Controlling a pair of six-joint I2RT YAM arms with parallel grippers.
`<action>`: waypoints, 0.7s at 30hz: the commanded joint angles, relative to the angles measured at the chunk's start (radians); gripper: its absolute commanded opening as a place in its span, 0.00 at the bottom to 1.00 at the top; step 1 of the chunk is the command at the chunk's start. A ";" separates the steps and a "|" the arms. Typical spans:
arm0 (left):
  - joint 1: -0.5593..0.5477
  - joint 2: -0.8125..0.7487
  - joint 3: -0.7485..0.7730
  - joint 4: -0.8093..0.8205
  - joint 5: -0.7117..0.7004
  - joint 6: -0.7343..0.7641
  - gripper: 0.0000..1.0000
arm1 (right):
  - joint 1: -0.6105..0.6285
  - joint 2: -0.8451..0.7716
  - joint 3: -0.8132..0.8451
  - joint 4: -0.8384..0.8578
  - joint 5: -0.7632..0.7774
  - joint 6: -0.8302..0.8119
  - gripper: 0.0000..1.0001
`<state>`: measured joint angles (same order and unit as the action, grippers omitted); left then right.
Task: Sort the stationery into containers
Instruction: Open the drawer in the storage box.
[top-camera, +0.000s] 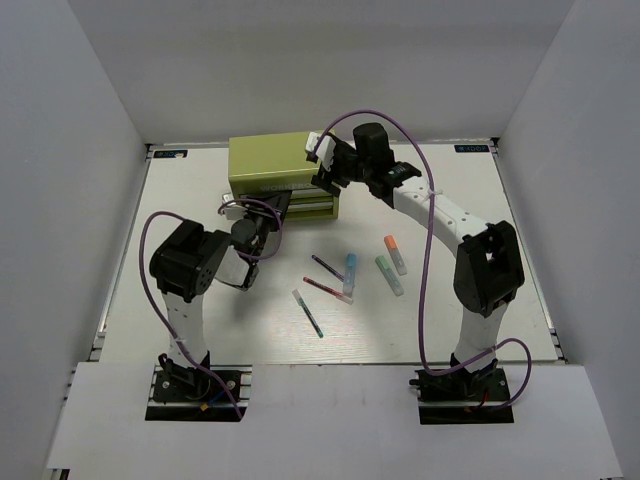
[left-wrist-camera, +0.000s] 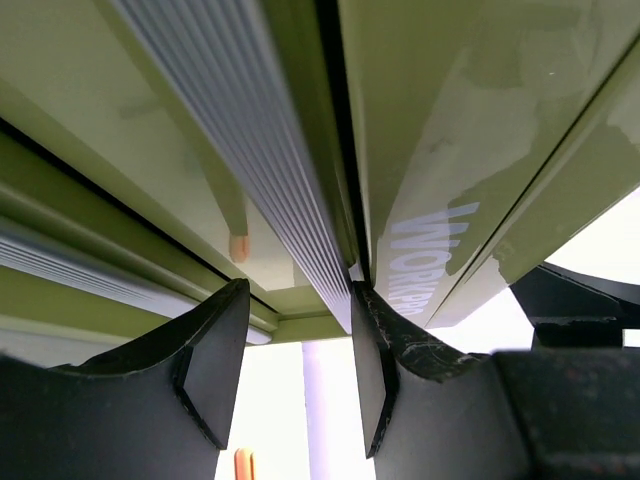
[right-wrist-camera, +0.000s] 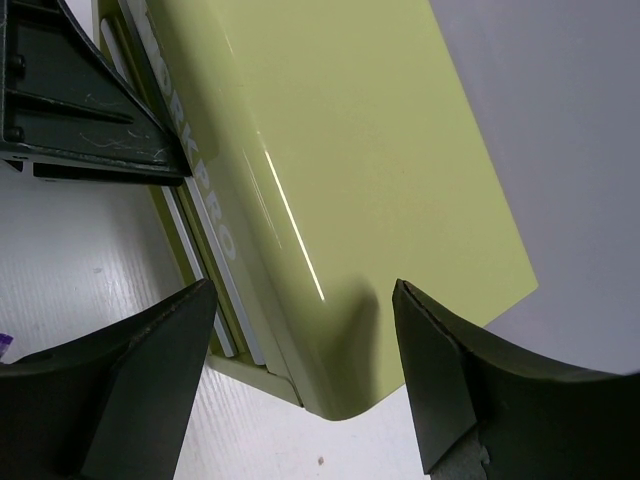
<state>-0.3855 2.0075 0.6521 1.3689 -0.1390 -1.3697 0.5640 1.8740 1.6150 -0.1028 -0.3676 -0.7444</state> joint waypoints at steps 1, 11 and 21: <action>0.014 0.020 0.049 0.170 -0.077 0.012 0.55 | -0.004 0.014 0.052 0.018 0.006 -0.015 0.77; -0.015 0.097 0.063 0.343 -0.184 -0.032 0.55 | 0.000 0.014 0.051 0.011 0.009 -0.036 0.77; -0.044 0.120 0.024 0.423 -0.298 -0.074 0.48 | -0.001 -0.004 0.034 0.038 -0.022 -0.058 0.77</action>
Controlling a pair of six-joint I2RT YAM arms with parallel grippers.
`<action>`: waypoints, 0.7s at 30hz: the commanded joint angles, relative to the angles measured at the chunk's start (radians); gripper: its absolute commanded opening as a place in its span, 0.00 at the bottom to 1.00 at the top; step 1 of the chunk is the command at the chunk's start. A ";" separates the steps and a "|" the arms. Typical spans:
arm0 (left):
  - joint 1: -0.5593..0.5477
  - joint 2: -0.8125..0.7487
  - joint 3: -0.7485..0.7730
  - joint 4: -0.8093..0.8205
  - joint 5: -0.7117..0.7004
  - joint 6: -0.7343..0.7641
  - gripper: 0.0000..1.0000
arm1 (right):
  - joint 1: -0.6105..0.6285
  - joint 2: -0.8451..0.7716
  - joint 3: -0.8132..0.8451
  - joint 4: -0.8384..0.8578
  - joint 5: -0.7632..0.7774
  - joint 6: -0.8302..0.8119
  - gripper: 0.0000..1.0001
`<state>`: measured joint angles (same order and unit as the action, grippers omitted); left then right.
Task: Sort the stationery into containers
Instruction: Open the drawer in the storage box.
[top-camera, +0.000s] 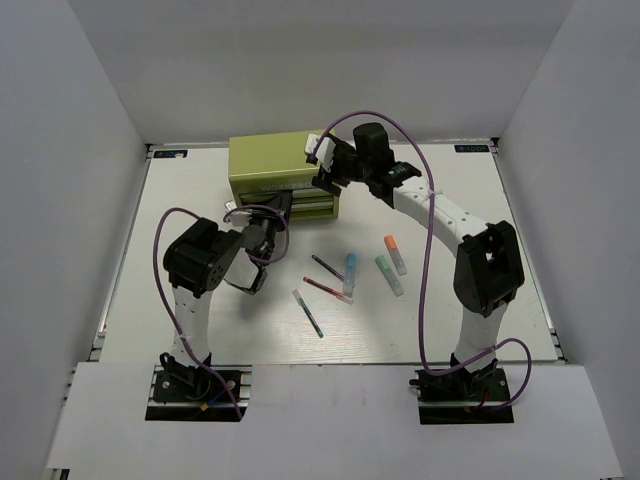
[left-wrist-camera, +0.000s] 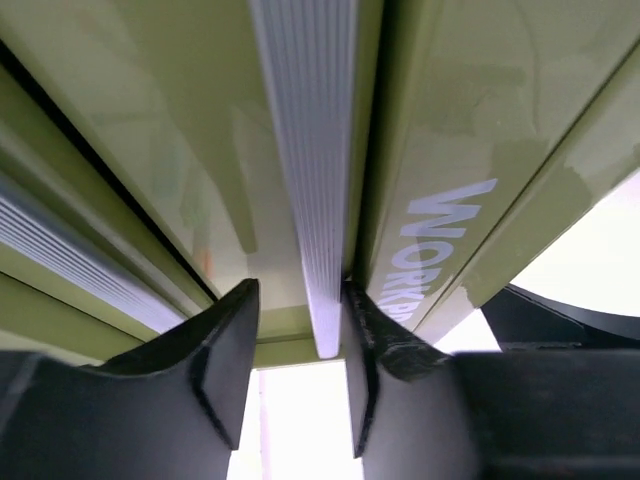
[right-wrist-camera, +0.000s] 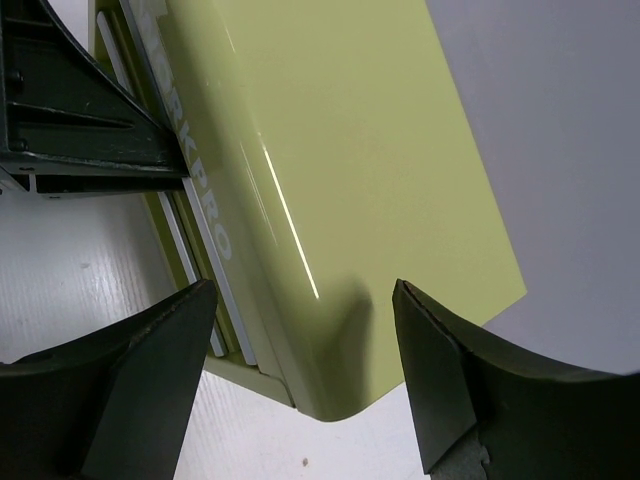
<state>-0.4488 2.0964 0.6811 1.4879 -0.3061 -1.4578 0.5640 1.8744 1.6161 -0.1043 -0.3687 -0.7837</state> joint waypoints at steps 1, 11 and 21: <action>0.019 0.031 -0.005 0.314 -0.143 0.014 0.46 | -0.003 -0.014 0.021 0.047 -0.035 -0.023 0.77; -0.010 0.040 -0.005 0.324 -0.162 -0.006 0.27 | 0.002 -0.021 0.011 0.062 -0.090 -0.080 0.85; -0.019 0.040 -0.014 0.324 -0.162 -0.015 0.00 | 0.005 0.058 0.111 -0.060 -0.159 -0.227 0.90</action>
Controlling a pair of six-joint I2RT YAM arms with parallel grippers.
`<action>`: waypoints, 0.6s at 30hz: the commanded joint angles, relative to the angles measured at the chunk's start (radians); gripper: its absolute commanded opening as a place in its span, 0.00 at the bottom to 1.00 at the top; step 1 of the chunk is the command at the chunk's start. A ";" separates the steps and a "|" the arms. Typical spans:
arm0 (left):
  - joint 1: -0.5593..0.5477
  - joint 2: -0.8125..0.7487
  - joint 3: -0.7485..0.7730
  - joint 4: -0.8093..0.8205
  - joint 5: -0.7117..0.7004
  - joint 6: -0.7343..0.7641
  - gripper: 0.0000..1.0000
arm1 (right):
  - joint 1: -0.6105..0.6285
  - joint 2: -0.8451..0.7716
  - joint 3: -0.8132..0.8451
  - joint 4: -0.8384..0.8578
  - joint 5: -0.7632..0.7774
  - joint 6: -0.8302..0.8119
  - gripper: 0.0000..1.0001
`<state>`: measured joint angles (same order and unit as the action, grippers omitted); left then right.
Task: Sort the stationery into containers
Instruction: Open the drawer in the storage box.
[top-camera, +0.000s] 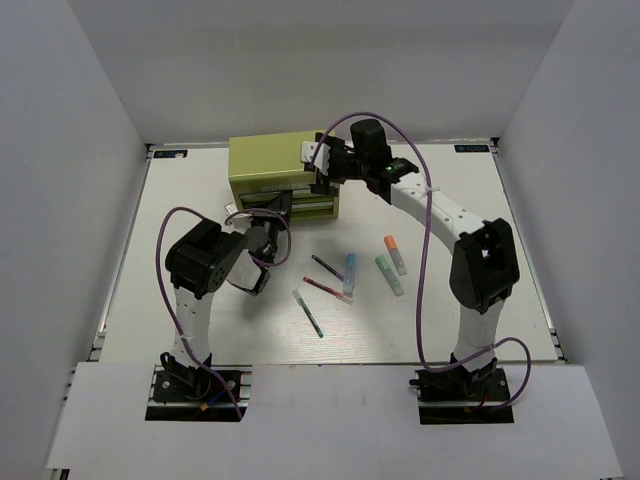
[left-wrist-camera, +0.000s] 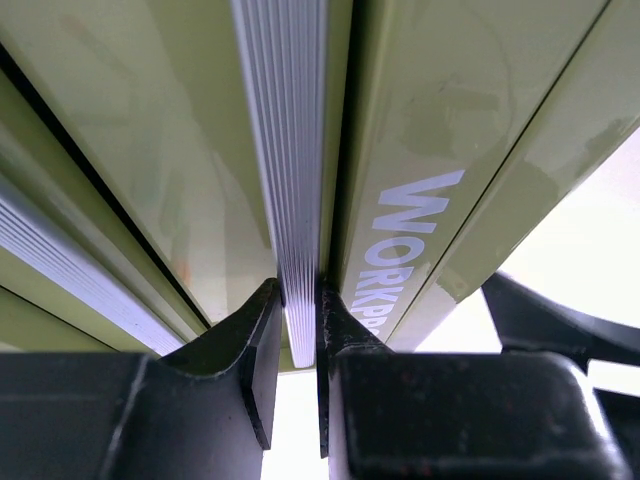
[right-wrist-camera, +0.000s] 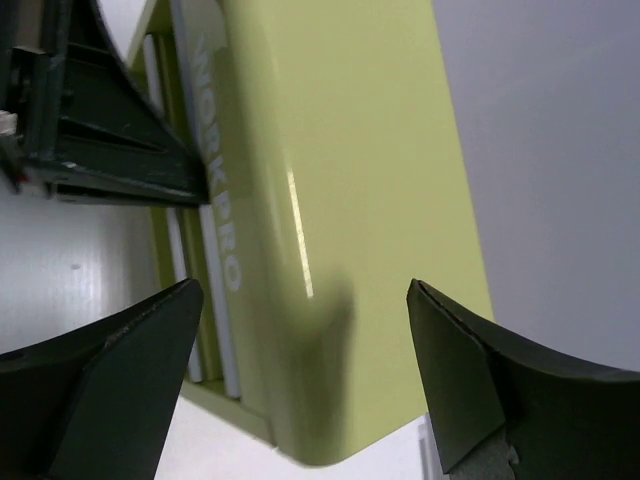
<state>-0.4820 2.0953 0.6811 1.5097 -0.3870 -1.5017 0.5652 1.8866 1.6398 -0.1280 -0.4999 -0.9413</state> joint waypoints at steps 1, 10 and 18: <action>0.014 0.042 -0.023 0.302 -0.081 0.029 0.00 | 0.005 0.055 0.100 -0.053 -0.025 -0.079 0.88; 0.014 0.012 -0.080 0.302 -0.050 0.029 0.00 | -0.004 0.152 0.218 -0.214 -0.014 -0.128 0.60; -0.015 -0.017 -0.138 0.302 -0.021 0.029 0.00 | -0.008 0.166 0.229 -0.248 0.011 -0.103 0.50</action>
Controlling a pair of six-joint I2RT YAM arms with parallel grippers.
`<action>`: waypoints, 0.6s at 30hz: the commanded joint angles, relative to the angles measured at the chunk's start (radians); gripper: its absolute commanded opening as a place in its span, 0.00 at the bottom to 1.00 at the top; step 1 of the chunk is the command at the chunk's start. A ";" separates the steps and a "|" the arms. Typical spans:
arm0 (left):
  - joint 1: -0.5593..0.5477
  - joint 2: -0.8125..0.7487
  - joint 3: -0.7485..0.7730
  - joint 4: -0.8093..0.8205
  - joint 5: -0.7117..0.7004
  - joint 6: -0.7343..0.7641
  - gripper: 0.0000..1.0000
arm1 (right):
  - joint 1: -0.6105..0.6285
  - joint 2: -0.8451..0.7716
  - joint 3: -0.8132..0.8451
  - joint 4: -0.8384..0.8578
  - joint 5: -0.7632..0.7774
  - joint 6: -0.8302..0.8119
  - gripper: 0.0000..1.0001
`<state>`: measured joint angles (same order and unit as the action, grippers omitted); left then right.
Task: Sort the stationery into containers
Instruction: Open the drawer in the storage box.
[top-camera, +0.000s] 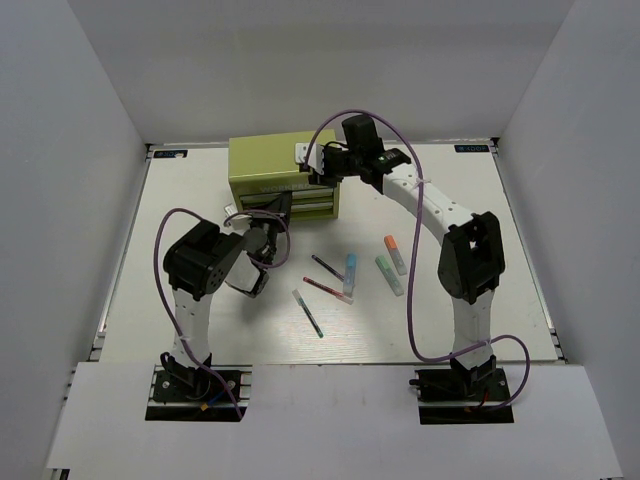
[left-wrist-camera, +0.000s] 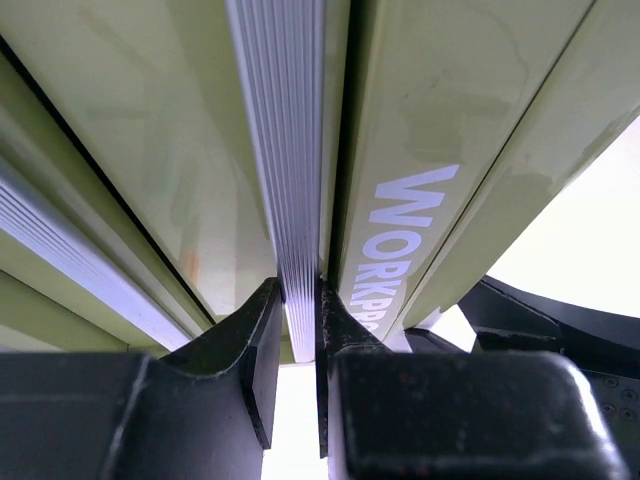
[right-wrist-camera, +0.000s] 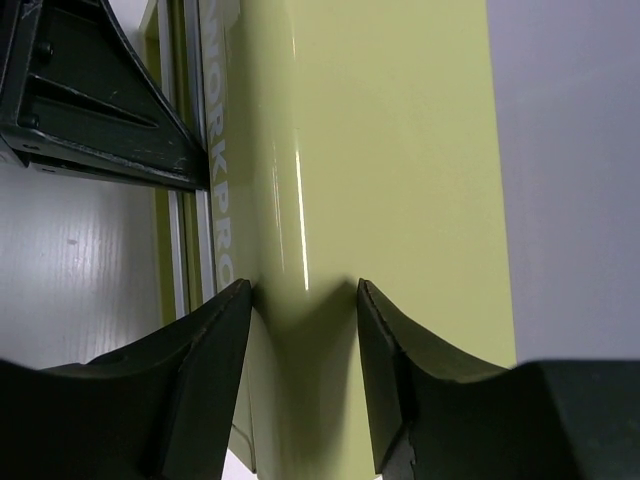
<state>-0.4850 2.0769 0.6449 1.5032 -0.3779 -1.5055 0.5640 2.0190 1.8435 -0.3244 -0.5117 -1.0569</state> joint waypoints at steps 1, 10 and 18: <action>-0.012 0.002 -0.102 0.308 -0.030 0.033 0.00 | -0.004 0.034 0.026 -0.047 0.028 0.021 0.50; -0.053 -0.040 -0.165 0.308 -0.009 0.051 0.00 | -0.007 0.061 0.059 -0.039 0.084 0.081 0.49; -0.084 -0.150 -0.266 0.308 0.000 0.070 0.00 | -0.012 0.070 0.066 -0.042 0.096 0.104 0.49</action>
<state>-0.5449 1.9476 0.4713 1.5032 -0.3779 -1.4956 0.5652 2.0357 1.8851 -0.3538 -0.4915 -0.9825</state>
